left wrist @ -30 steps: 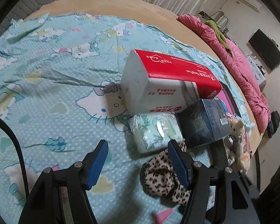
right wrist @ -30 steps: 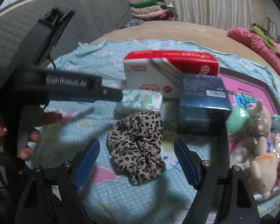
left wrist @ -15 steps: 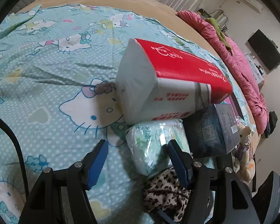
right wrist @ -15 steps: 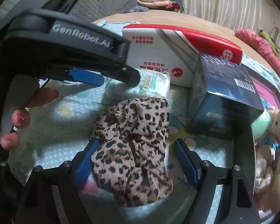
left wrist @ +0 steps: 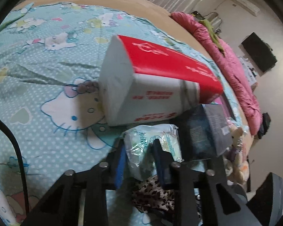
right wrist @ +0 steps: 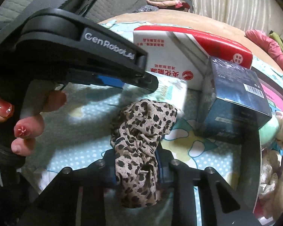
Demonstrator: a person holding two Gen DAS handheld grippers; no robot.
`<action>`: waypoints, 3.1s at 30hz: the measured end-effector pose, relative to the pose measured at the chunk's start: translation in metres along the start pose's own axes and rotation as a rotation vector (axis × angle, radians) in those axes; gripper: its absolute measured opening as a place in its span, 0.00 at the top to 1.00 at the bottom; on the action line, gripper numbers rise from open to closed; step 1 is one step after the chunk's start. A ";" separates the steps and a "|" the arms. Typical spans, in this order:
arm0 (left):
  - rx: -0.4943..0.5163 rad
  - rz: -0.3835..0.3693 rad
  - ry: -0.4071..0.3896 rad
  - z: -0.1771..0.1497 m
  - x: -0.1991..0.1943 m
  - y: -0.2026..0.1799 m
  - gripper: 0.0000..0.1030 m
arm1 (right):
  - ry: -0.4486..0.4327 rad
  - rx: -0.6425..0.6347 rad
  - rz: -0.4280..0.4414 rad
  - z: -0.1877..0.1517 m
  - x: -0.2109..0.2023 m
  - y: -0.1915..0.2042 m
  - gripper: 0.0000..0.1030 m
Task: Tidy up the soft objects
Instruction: 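Grasp the leopard scrunchie with the right tool while the left grasps the white wrapped pack, then lift the scrunchie with the right tool while the left carries the white pack toward the box, then lower the scrunchie into the box with the right tool while the left lowers the white pack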
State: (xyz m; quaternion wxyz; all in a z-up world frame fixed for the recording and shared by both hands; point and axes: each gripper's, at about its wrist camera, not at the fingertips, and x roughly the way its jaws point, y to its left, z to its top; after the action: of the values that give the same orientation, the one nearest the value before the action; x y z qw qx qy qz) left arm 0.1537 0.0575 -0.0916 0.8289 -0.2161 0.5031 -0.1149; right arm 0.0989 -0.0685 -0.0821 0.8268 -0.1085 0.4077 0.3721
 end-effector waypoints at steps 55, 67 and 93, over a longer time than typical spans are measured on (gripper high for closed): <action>0.316 0.070 -0.251 -0.011 -0.106 -0.204 0.85 | -0.479 0.392 -0.124 -0.032 -0.235 -0.128 0.78; 0.379 0.055 -0.176 -0.014 -0.071 -0.242 0.85 | -0.521 0.476 -0.191 -0.049 -0.249 -0.167 0.78; 0.413 0.078 -0.053 -0.021 0.017 -0.266 0.85 | -0.427 0.542 -0.287 -0.072 -0.219 -0.215 0.78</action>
State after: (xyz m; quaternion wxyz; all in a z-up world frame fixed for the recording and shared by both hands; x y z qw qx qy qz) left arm 0.1505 -0.1883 0.0128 0.8722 -0.0251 0.4550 -0.1777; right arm 0.1214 -0.3690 0.0104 0.9356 0.1382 0.2906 0.1452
